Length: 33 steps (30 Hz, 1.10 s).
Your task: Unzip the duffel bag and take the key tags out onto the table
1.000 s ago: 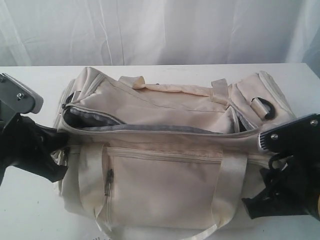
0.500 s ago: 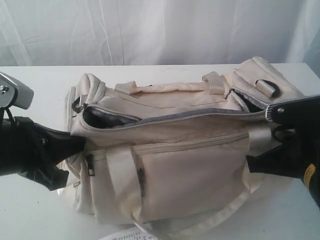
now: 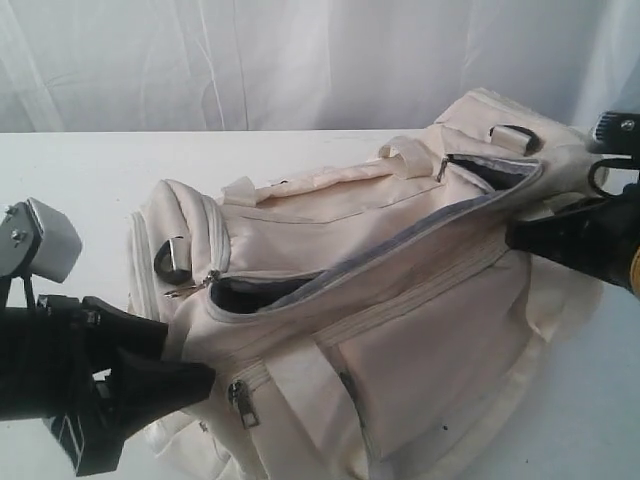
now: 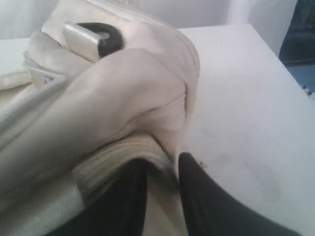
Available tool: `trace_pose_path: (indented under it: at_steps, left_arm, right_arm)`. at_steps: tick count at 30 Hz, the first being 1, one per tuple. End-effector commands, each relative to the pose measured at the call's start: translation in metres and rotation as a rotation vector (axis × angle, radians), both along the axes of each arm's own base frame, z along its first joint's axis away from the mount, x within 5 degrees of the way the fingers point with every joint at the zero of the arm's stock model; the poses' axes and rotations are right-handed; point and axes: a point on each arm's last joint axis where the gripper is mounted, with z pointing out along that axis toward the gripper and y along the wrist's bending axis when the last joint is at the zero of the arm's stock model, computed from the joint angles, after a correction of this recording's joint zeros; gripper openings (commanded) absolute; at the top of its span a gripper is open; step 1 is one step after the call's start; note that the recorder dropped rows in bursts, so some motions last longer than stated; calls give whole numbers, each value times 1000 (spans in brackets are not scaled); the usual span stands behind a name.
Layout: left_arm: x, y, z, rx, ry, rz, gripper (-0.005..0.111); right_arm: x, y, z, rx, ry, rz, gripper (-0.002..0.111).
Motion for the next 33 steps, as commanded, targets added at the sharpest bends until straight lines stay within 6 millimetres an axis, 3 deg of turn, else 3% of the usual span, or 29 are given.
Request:
trace_pose_path:
  at_steps: [1,3,5,8,12,15,20,24,28,33]
  left_arm:
    - [6,2,12,41,-100,20,71]
    - [8,1,26,31,-162,13,65]
    - [9,2,41,15,-226,18,62]
    - [12,8,63,33,-375,83,61]
    - [17,21,78,150,-575,184,61]
    - [19,23,77,255,-694,139,61]
    - [19,14,70,350,-818,-42,61]
    - [21,9,54,353,-763,-104,61]
    - [17,10,31,373,-691,-136,61]
    - [9,10,21,351,-658,-185,60]
  right_arm:
    - [-12,-13,40,-44,-172,26,54]
    - [-19,-18,51,-28,-217,40,70]
    - [-27,-21,60,-2,-254,66,76]
    - [-40,-12,67,74,-255,224,76]
    - [-62,19,62,141,-154,638,70]
    - [-68,35,52,122,-82,835,65]
    - [-66,51,39,105,8,976,64]
    - [-68,66,42,125,21,1157,60]
    - [-62,81,46,132,3,1215,51]
    - [-63,101,47,72,-39,1332,49]
